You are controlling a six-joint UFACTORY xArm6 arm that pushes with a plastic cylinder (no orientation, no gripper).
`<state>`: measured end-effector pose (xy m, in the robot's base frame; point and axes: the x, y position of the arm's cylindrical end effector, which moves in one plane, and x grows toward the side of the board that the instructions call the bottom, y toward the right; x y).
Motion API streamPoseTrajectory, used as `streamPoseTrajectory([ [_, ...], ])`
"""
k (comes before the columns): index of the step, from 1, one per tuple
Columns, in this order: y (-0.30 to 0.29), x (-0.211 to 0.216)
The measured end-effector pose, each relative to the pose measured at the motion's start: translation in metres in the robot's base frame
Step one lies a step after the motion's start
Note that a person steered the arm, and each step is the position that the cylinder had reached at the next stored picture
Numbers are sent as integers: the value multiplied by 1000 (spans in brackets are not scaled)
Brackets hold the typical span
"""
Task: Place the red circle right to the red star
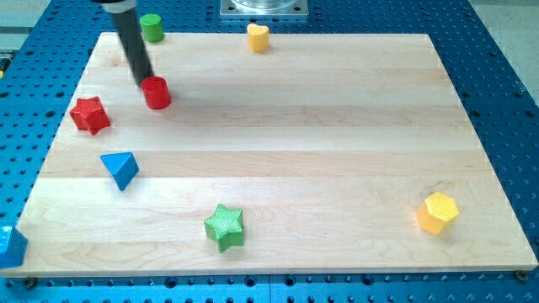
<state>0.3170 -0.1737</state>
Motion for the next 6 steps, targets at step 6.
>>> streamPoseTrajectory([
  [6,-16,145],
])
